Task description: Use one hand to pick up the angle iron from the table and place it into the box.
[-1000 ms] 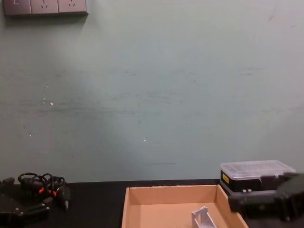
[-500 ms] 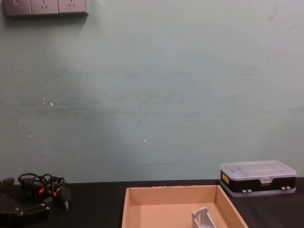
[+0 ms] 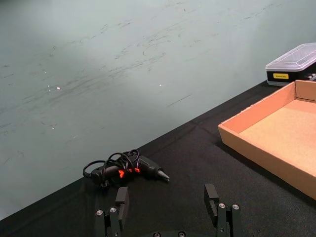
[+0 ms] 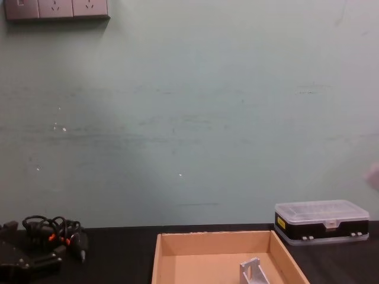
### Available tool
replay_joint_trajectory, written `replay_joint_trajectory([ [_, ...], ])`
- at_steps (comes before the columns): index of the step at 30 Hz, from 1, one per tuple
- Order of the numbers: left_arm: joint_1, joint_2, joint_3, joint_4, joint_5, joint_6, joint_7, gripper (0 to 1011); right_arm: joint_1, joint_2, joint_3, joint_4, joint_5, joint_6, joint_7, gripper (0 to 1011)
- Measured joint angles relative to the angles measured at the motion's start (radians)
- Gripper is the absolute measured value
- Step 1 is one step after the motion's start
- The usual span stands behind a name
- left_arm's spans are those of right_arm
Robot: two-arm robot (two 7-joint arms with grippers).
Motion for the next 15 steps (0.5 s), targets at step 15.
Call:
replay_joint_trajectory([
  [15,0.0,0.0,0.0,0.0,0.0,0.0,0.0,1000,0.043,-0.062,-0.03,0.072,-0.05,0.005,-0.01,1000],
])
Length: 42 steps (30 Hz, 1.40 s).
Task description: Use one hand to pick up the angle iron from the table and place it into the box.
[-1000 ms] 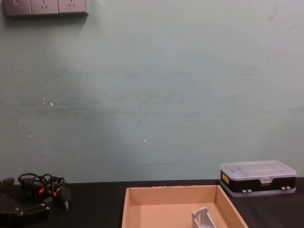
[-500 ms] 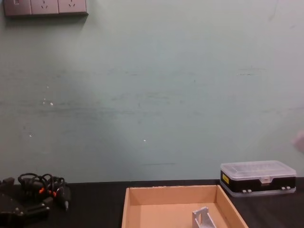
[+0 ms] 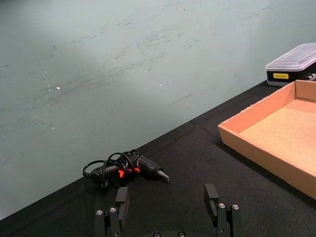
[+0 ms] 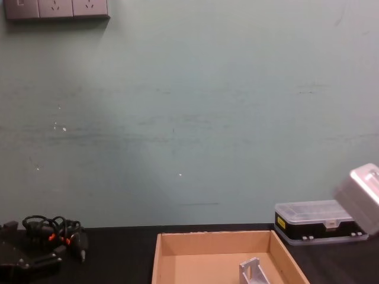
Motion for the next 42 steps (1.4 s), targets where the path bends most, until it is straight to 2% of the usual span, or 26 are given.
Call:
replay_joint_trajectory([
  [15,0.0,0.0,0.0,0.0,0.0,0.0,0.0,1000,0.033,-0.053,-0.013,0.05,-0.052,0.0,-0.001,1000],
  [25,0.0,0.0,0.0,0.0,0.0,0.0,0.0,1000,0.04,-0.072,-0.016,0.066,-0.08,0.0,0.002,1000],
  [33,0.0,0.0,0.0,0.0,0.0,0.0,0.0,1000,0.042,-0.079,-0.016,0.074,-0.097,-0.007,0.013,863],
  [34,0.0,0.0,0.0,0.0,0.0,0.0,0.0,1000,0.041,-0.081,-0.015,0.075,-0.099,-0.007,0.014,811],
  [40,0.0,0.0,0.0,0.0,0.0,0.0,0.0,1000,0.039,-0.085,-0.012,0.078,-0.106,-0.011,0.017,661],
  [42,0.0,0.0,0.0,0.0,0.0,0.0,0.0,1000,0.037,-0.086,-0.01,0.078,-0.109,-0.014,0.019,578],
])
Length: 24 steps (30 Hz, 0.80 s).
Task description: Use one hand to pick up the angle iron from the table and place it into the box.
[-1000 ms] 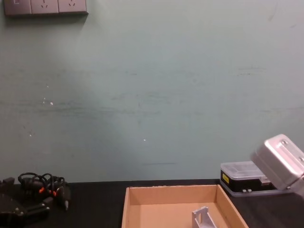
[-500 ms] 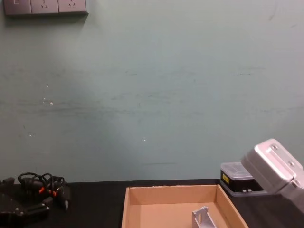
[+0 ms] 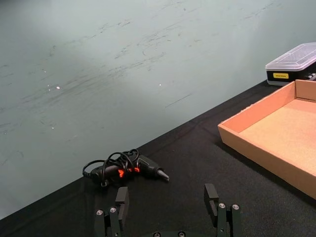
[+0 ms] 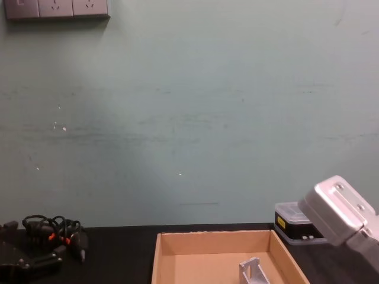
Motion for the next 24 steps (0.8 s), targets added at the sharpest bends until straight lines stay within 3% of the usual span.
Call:
replay_joint_trajectory([
  [4,0.0,0.0,0.0,0.0,0.0,0.0,0.0,1000,-0.003,-0.002,0.002,0.0,-0.004,-0.002,0.004,457],
  [14,0.0,0.0,0.0,0.0,0.0,0.0,0.0,1000,-0.017,-0.002,0.02,-0.02,-0.004,-0.003,0.007,451],
  [24,0.0,0.0,0.0,0.0,0.0,0.0,0.0,1000,-0.016,0.009,0.057,-0.108,0.027,-0.004,0.013,451],
])
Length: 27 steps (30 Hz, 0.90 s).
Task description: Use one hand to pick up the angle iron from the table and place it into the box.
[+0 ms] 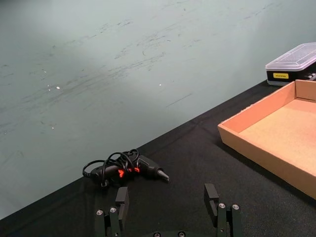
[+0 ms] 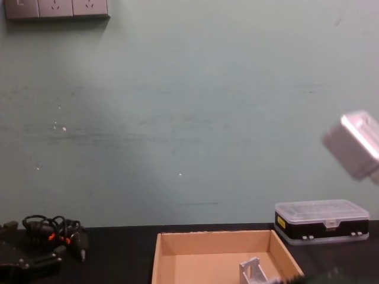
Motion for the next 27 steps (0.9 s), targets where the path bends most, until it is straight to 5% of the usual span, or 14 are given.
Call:
replay_joint_trajectory([
  [11,0.0,0.0,0.0,0.0,0.0,0.0,0.0,1000,0.088,-0.036,-0.017,0.018,-0.014,-0.009,-0.019,451],
  [27,0.0,0.0,0.0,0.0,0.0,0.0,0.0,1000,0.295,-0.179,-0.105,0.275,-0.097,-0.019,-0.042,451],
])
